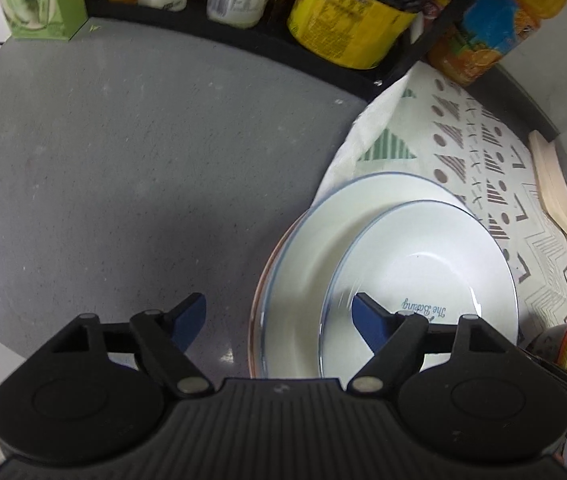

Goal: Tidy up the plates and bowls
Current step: 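Lower the 'BAKERY' plate onto the 'Sweet' plate and open both grippers, then withdraw both grippers upward from the plate stack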

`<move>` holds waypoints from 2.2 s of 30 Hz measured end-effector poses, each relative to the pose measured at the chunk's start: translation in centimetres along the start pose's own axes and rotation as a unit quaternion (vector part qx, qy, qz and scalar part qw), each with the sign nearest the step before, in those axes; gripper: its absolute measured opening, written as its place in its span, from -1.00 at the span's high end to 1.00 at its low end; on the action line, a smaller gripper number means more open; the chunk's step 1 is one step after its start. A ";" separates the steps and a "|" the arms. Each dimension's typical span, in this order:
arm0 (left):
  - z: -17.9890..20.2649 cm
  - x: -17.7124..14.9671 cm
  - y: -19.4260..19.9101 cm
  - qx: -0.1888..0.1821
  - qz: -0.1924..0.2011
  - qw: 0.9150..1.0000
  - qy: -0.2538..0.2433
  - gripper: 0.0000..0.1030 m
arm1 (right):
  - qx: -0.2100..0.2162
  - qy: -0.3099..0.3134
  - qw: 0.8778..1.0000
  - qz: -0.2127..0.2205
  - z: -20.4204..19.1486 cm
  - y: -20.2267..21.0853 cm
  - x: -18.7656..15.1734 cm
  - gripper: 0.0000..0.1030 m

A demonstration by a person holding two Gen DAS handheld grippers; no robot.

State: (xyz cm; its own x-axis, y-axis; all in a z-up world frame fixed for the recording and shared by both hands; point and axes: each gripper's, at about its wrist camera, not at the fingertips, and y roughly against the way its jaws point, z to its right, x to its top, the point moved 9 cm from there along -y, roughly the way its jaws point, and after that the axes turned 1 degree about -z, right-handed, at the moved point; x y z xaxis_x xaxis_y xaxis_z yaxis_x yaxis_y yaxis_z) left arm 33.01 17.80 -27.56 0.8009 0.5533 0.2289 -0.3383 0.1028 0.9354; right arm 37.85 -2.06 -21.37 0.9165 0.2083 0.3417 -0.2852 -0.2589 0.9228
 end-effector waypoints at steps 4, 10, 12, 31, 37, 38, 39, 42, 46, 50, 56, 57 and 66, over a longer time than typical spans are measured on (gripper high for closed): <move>-0.3 -0.1 -0.2 0.007 0.004 1.000 0.000 -0.44 | 0.001 -0.001 1.000 -0.008 -0.1 -0.4 -0.2 0.70; -0.3 -0.2 0.0 -0.022 0.008 1.000 0.004 -0.09 | 0.002 -0.004 1.000 -0.008 -0.2 -0.6 -0.4 0.63; -0.2 -0.2 0.2 -0.032 0.011 0.999 0.005 0.09 | 0.002 -0.008 1.000 -0.008 -0.1 -0.7 -0.4 0.59; -0.5 -0.1 0.9 -0.037 0.011 0.999 -0.003 0.32 | -0.005 -0.014 1.000 -0.006 -0.9 -1.0 -0.7 0.41; -0.1 0.1 1.5 -0.016 0.011 0.999 -0.030 -0.18 | -0.018 -0.028 0.999 -0.002 -0.6 -0.5 -0.6 0.27; -0.1 0.1 1.7 -0.016 0.011 0.999 -0.031 -0.35 | -0.018 -0.028 0.999 0.003 -0.6 -0.2 -0.5 0.23; -0.2 0.2 1.9 -0.014 0.013 0.999 -0.033 -0.42 | -0.015 -0.028 0.999 0.006 -0.6 0.1 -0.4 0.20; -0.3 0.4 2.6 -0.013 0.019 0.999 -0.041 -0.57 | -0.008 -0.040 0.999 0.016 -0.6 1.0 -0.3 0.05; -0.6 0.6 3.4 -0.016 0.022 0.998 -0.048 -0.59 | -0.007 -0.056 0.998 0.031 -0.7 2.1 -0.3 -0.16; -0.9 0.5 4.1 0.006 0.024 0.997 -0.068 -0.69 | 0.000 -0.069 0.996 0.048 -1.2 3.3 -0.6 -0.42; -0.5 0.3 5.6 0.000 0.035 0.996 -0.085 -0.70 | -0.001 -0.053 0.995 0.089 -2.5 5.7 -0.6 -0.99; -0.5 0.2 5.8 -0.001 0.036 0.996 -0.085 -0.71 | 0.002 -0.050 0.995 0.091 -2.6 6.0 -0.6 -0.99; 0.6 -0.5 7.6 0.007 0.051 0.995 -0.086 -0.83 | 0.010 -0.049 0.993 0.103 -2.1 7.9 -1.0 -0.99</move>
State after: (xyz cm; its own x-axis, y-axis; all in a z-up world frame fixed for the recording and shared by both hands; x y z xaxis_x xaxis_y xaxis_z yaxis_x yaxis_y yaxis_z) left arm 30.33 17.76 -20.42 0.8360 0.4103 0.3644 -0.4162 0.0413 0.9083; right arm 34.09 -2.30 -14.04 0.8620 0.0568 0.5037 -0.4652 -0.3060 0.8306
